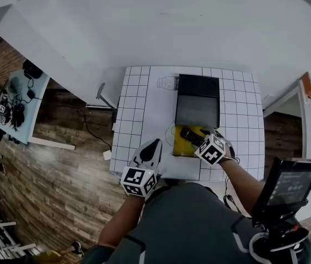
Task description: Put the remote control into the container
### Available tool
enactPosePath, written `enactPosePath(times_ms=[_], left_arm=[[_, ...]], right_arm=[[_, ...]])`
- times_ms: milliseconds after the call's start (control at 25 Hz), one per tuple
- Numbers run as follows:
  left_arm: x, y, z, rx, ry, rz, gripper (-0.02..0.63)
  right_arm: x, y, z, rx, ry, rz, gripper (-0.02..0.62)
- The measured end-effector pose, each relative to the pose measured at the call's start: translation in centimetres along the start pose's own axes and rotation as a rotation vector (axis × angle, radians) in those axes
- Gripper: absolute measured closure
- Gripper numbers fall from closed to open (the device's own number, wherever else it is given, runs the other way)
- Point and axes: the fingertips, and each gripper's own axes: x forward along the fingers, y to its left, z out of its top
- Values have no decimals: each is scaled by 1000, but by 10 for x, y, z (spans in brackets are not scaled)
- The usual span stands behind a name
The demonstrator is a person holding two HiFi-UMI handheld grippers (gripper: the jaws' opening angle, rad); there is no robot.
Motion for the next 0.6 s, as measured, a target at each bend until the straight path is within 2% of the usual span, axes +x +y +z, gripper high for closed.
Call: enactPosePath(times_ms=[160, 400, 480, 560, 600], left_arm=[[-12, -14, 12, 10, -35, 11, 597], [-39, -51, 36, 65, -97, 28, 597], [-48, -67, 43, 86, -115, 32, 597], [-57, -84, 48, 103, -121, 35, 597], [-62, -93, 50, 110, -122, 39, 597]], right_arm=[[-53, -9, 20, 68, -195, -53, 336], [-149, -8, 40, 213, -494, -51, 342], [-181, -6, 43, 242, -583, -49, 388], [-212, -5, 42, 277, -665, -41, 484], [-225, -3, 41, 292, -698, -34, 489]])
